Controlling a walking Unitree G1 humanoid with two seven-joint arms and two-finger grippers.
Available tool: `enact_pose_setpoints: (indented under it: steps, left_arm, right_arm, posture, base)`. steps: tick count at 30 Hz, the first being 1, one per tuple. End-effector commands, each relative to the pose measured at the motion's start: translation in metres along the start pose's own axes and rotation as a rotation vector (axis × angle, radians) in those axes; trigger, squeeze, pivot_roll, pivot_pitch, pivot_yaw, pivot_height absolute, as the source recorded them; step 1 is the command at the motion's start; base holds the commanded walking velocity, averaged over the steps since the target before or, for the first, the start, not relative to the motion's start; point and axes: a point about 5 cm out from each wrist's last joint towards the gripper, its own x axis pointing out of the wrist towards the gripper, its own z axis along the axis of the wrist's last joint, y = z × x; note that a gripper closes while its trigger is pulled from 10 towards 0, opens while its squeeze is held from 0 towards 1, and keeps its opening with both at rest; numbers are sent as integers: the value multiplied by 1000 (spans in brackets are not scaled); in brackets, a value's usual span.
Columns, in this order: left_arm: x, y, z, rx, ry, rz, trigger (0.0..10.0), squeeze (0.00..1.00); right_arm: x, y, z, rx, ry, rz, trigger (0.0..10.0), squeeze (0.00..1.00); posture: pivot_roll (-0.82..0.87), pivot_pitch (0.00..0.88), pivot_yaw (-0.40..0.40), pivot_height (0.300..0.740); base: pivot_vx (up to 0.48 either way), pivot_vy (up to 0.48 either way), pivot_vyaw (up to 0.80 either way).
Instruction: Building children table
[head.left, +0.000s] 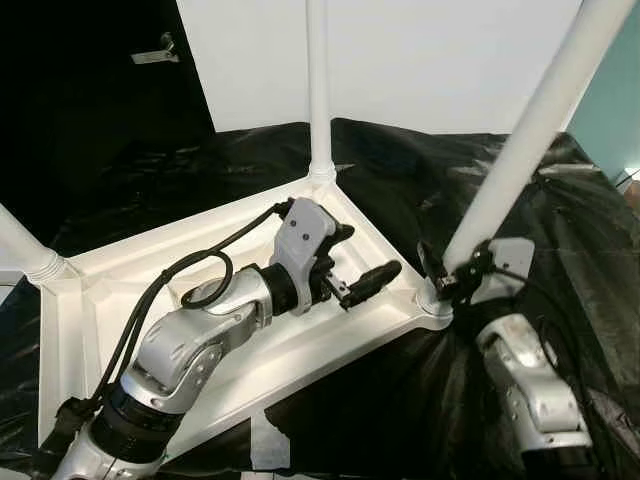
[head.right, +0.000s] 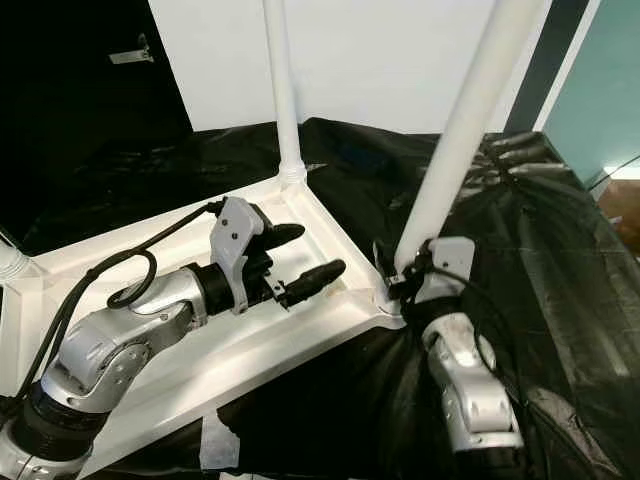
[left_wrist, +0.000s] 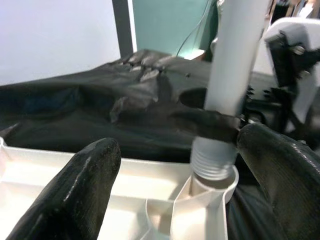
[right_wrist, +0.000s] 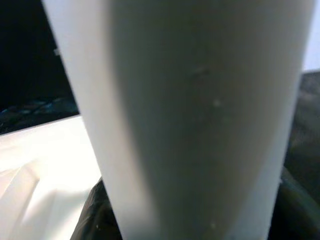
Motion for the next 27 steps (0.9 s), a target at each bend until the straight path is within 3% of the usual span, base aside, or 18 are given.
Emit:
enact_pose_setpoints:
  steps: [1, 2, 9, 14, 19, 21, 27]
  left_arm:
    - [7, -4, 13, 16, -62, -91, 10000, 906]
    - [13, -6, 20, 20, -93, -110, 10000, 0]
    - [25, -11, 36, 36, -164, -165, 10000, 0]
    - [40, -14, 59, 50, -254, -256, 10000, 0]
    - [43, -14, 64, 60, -269, -275, 10000, 0]
    - [43, -12, 70, 40, -296, -317, 10000, 0]
    - [37, -12, 78, 25, -319, -405, 10000, 0]
  right_arm:
    - [8, 4, 12, -52, -10, 95, 10000, 0]
    - [12, 6, 14, -79, -4, 142, 10000, 0]
    - [19, 9, 18, -134, 19, 227, 10000, 0]
    - [26, 13, 22, -220, 57, 409, 10000, 0]
    - [24, 16, 23, -240, 72, 491, 10000, 0]
    - [21, 20, 27, -235, 75, 583, 10000, 0]
    - [15, 22, 32, -214, 84, 687, 10000, 0]
  posture:
    - [-50, 0, -3, 740]
    - [-48, 0, -12, 740]
    - [-45, 0, -21, 740]
    - [-53, 0, -17, 740]
    - [-54, 0, -16, 740]
    - [-60, 0, -15, 740]
    - [-59, 0, -12, 740]
  base:
    - [0, 0, 0]
    - [0, 0, 0]
    - [0, 0, 0]
    - [0, 0, 0]
    - [0, 0, 0]
    - [0, 0, 0]
    - [0, 0, 0]
